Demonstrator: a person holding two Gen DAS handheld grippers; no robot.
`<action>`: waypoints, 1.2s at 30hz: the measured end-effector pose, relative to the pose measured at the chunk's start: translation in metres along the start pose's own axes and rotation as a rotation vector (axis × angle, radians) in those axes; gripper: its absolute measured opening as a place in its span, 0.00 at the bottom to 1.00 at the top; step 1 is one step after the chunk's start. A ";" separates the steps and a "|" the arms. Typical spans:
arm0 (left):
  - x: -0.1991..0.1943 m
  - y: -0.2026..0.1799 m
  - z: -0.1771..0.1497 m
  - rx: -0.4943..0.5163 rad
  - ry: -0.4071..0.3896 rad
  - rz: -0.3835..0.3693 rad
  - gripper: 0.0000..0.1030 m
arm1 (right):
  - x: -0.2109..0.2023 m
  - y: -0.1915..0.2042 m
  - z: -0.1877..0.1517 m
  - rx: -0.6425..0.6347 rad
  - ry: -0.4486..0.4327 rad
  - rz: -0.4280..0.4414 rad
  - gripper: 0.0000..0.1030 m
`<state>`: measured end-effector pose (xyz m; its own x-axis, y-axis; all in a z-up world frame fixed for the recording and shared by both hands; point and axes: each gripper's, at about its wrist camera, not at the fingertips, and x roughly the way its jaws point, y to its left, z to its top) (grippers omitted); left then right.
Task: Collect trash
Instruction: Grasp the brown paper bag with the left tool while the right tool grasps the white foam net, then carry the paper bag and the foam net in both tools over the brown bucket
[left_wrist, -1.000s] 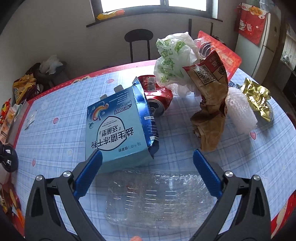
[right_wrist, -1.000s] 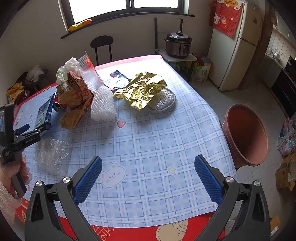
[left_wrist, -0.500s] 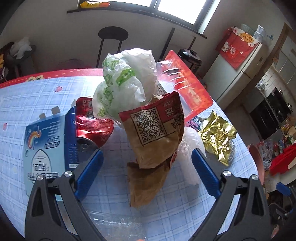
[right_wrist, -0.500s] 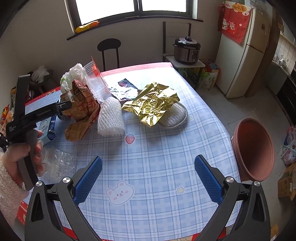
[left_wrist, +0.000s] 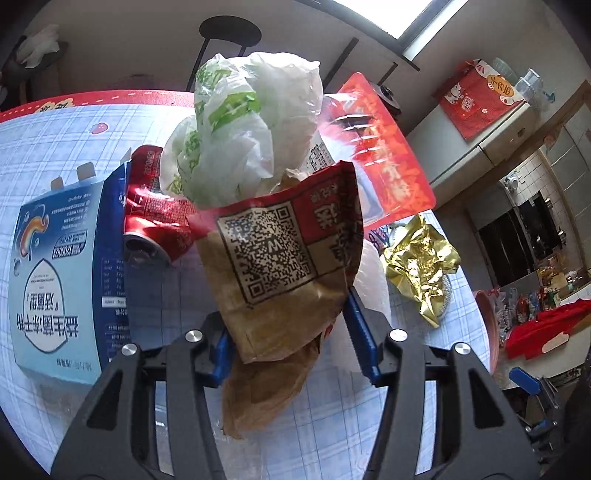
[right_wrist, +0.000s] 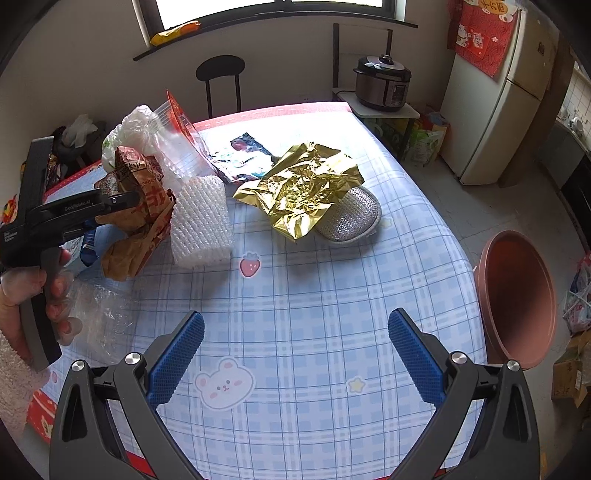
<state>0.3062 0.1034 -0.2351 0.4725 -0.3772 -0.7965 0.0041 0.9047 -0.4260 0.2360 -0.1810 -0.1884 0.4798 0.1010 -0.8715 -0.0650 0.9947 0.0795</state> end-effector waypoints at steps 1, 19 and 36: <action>-0.007 0.001 -0.004 -0.005 -0.001 -0.009 0.52 | 0.000 0.002 0.003 -0.005 -0.007 0.005 0.95; -0.133 0.040 -0.086 -0.134 -0.157 0.043 0.52 | 0.107 0.090 0.072 -0.123 -0.042 0.172 0.95; -0.175 0.059 -0.124 -0.192 -0.183 0.130 0.52 | 0.084 0.085 0.025 -0.104 0.009 0.250 0.29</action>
<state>0.1145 0.1980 -0.1742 0.6093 -0.2024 -0.7667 -0.2257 0.8826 -0.4124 0.2925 -0.0873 -0.2430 0.4299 0.3431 -0.8352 -0.2703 0.9315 0.2435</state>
